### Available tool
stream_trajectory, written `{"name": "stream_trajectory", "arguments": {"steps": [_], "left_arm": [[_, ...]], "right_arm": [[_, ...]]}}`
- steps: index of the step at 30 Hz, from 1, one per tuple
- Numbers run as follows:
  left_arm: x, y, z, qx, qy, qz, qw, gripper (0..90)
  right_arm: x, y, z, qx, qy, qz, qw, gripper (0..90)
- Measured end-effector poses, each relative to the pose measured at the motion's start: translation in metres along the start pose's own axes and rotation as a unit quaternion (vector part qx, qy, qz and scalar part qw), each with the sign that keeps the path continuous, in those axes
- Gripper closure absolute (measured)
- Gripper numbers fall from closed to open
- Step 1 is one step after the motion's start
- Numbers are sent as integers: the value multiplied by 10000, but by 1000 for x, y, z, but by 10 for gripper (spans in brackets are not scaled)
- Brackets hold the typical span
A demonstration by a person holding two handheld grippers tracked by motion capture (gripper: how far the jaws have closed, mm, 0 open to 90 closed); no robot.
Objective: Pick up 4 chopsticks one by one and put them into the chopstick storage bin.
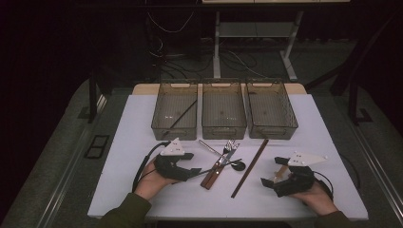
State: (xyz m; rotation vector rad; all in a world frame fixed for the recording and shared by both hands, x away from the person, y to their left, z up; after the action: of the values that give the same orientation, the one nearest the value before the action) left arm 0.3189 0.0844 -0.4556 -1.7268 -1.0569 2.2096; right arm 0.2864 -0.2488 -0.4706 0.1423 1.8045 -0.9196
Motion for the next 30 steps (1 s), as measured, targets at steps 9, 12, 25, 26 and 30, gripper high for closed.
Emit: {"name": "stream_trajectory", "arguments": {"steps": [9,12,25,26,30], "left_arm": [[8,17,4,302,12,-260,9992,561],[10,19,5,351,96,-379,9986,602],[16,26,7,435,318,-613,9967,741],[16,27,7,431,311,-600,9968,748],[16,27,7,352,406,-623,9966,784]], "right_arm": [[1,-2,-2,36,-6,-55,10000,9],[1,-2,-3,35,-30,-64,10000,9],[2,-1,-4,31,-59,-107,9999,9],[2,-1,-4,34,-56,-112,9999,9],[2,-1,-4,36,-51,-118,9999,9]]}}
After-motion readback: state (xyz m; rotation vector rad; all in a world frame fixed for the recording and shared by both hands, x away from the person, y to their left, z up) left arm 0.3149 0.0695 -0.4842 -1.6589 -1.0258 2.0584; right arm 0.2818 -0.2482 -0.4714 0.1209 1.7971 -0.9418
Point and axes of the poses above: each handheld gripper's, and its own axes: y roughly forward along the jaws, x roughly out of its underside, z roughly to its right, the point moved 5 cm from there along y, roughly forward along the jaws, and after that the axes turned 1 degree about z, right-handed, at the moved point
